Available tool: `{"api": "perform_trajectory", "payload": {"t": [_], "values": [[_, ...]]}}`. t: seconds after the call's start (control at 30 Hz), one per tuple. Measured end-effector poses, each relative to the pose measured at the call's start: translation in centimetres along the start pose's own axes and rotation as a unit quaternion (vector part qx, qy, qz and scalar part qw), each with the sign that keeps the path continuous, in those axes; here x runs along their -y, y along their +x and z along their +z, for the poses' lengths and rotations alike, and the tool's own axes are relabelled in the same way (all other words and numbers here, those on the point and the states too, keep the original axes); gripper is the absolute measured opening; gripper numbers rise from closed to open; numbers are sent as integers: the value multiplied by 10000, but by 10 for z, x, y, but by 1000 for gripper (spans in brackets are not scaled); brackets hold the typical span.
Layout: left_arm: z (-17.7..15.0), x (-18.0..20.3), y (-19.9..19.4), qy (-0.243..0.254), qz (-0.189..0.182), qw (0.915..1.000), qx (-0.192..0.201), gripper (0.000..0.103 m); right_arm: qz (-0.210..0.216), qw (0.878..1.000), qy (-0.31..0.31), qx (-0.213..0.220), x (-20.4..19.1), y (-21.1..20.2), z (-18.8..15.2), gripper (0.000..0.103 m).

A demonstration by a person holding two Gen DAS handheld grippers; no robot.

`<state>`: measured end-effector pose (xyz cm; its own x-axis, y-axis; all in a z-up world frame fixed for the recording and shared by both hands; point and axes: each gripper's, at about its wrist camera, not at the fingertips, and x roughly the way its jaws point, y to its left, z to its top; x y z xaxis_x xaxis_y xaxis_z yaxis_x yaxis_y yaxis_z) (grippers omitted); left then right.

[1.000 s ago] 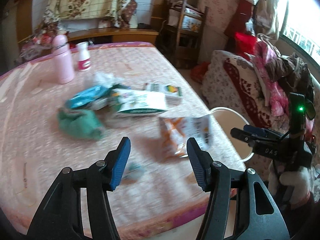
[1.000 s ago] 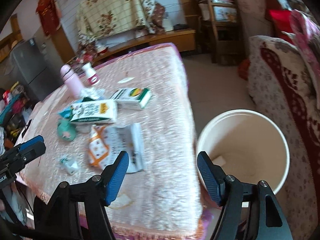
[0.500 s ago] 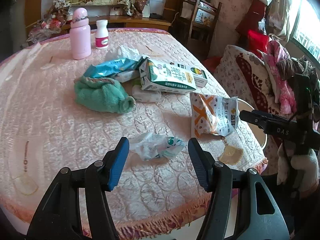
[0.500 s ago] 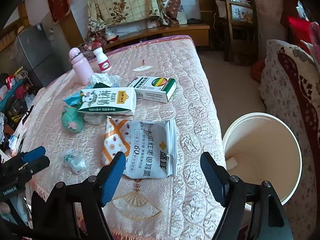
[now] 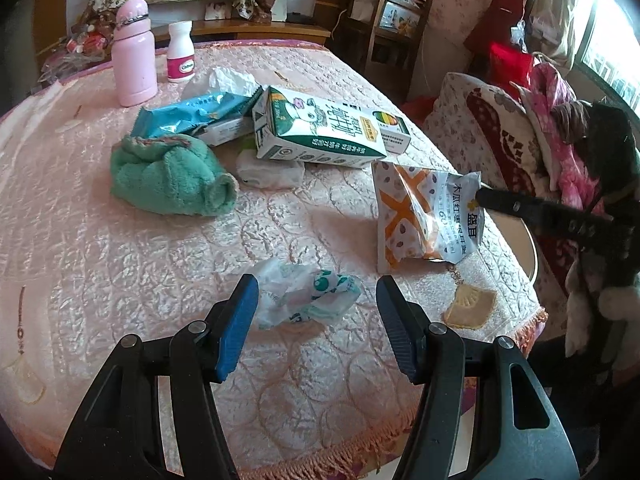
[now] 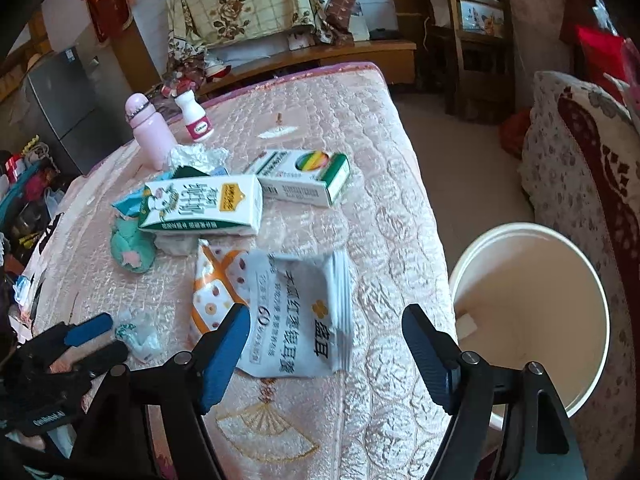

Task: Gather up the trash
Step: 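Grasp the clear plastic wrapper with the left tool while the right tool grasps the milk carton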

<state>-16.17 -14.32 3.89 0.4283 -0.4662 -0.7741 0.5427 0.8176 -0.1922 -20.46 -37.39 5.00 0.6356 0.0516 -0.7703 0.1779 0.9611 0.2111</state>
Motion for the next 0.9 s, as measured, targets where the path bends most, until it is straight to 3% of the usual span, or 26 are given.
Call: {"api": "perform_trajectory", "payload": {"t": [0.1,0.13,0.2,0.3,0.47,0.57,0.7,0.9], "values": [[-2,1,6,66,-72,9999,-71,57,42,9998,-108,133,-8,-7,12,76],[-2,0,6,65,-88,9999,-71,52,63,9997,-141,175,-10,-9,16,76],[-1,-5,9,20,-157,9998,-146,30,124,9994,-226,239,-17,-11,24,76],[5,-14,8,-110,-191,9996,-178,22,341,9978,-516,256,-34,-8,41,77],[23,-28,-1,-279,-30,9996,-65,20,767,9902,-1170,47,-67,16,60,82],[35,-36,-4,-397,-5,9992,4,19,810,9824,-1684,-81,-89,36,67,82],[48,-48,-3,-502,59,9987,20,19,906,9636,-2506,-214,-111,58,72,82],[52,-60,3,-628,62,9980,-29,19,680,9370,-3405,-383,-123,85,75,83]]}}
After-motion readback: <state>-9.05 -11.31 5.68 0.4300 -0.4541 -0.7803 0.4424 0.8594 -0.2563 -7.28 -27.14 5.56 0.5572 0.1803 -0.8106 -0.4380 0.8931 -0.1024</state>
